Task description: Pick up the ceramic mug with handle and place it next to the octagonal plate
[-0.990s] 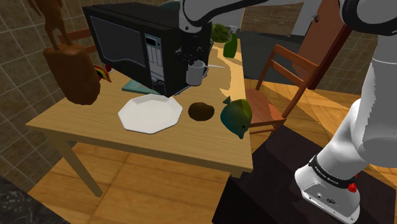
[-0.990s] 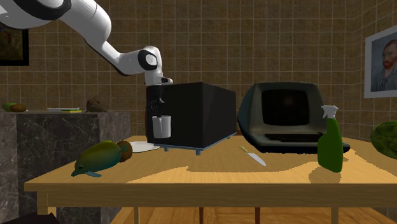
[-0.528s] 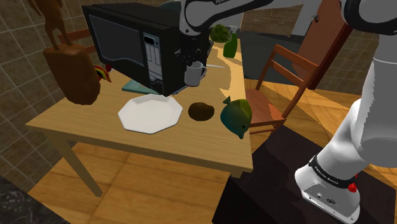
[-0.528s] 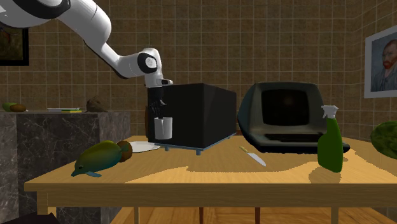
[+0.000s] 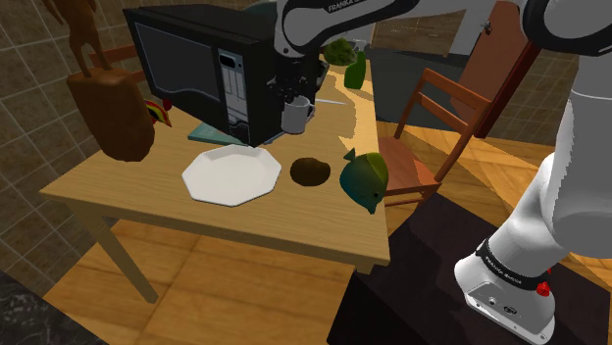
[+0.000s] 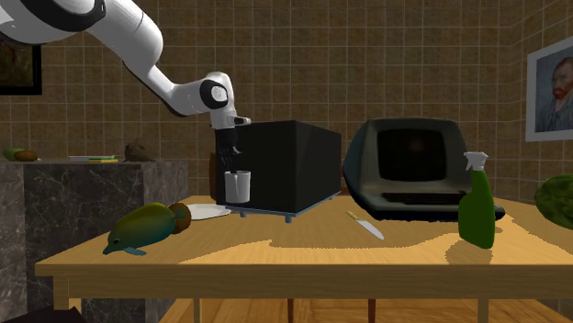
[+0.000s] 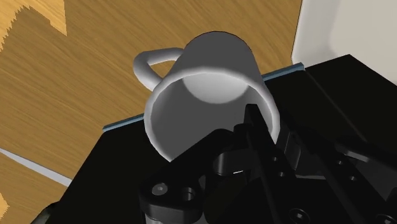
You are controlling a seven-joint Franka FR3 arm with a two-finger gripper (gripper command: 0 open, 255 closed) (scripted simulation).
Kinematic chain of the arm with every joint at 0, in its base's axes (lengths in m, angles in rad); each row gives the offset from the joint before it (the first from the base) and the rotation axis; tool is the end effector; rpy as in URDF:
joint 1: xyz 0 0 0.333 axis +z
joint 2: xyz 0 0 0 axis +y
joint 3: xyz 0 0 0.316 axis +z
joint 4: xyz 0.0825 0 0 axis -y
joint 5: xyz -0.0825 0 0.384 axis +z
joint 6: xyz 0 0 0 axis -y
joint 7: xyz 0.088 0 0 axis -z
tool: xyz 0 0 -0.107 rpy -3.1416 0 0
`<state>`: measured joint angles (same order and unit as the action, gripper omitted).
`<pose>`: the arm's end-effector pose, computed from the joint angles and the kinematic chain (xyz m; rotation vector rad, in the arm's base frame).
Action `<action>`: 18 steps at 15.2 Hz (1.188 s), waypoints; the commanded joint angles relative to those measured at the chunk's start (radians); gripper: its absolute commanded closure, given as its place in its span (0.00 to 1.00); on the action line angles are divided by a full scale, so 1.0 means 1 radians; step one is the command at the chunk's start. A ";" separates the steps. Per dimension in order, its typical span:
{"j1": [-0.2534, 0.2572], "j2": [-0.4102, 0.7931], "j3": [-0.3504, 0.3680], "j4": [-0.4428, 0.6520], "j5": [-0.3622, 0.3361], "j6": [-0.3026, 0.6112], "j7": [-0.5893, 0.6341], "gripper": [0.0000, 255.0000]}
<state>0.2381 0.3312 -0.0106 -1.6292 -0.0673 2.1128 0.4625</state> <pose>0.6538 0.1490 0.4432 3.1064 -0.3177 0.2580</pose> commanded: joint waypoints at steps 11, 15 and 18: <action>0.004 0.052 0.005 0.033 0.004 -0.154 -0.004 0.00; 0.004 0.052 0.005 0.033 0.004 -0.154 -0.004 0.00; 0.004 0.052 0.005 0.033 0.004 -0.154 -0.004 0.00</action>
<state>0.2423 0.3830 -0.0053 -1.5969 -0.0628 1.9592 0.4583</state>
